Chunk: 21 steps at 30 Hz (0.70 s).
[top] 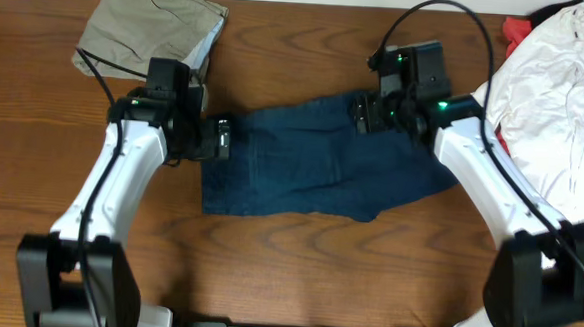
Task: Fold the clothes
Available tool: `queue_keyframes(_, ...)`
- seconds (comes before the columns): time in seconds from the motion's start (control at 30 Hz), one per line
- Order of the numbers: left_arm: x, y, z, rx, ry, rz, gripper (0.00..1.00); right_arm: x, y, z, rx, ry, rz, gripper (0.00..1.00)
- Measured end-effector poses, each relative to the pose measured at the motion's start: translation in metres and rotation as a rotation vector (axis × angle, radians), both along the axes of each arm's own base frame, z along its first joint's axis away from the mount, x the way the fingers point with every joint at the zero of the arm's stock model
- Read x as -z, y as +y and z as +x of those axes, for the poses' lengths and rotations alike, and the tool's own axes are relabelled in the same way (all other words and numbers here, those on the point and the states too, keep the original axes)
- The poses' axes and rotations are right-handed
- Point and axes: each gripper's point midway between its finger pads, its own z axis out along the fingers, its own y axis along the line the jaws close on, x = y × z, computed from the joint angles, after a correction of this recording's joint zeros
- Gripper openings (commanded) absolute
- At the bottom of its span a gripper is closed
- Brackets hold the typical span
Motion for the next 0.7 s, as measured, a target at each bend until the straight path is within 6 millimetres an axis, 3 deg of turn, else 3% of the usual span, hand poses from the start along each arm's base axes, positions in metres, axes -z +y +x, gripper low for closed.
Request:
queue_keyframes(0.1, 0.022, 0.008, -0.002, 0.0, 0.067, 0.007, 0.98, 0.022, -0.004, -0.003, -0.001, 0.059, -0.015, 0.73)
queue_keyframes(0.23, 0.047, 0.007, -0.005, 0.027, 0.138, -0.027, 0.98, 0.028, -0.008, -0.004, -0.002, 0.076, -0.016, 0.73)
queue_keyframes(0.7, 0.078, -0.018, -0.016, 0.149, 0.227, -0.18, 0.96, 0.029, -0.02, -0.001, 0.014, 0.083, -0.016, 0.73)
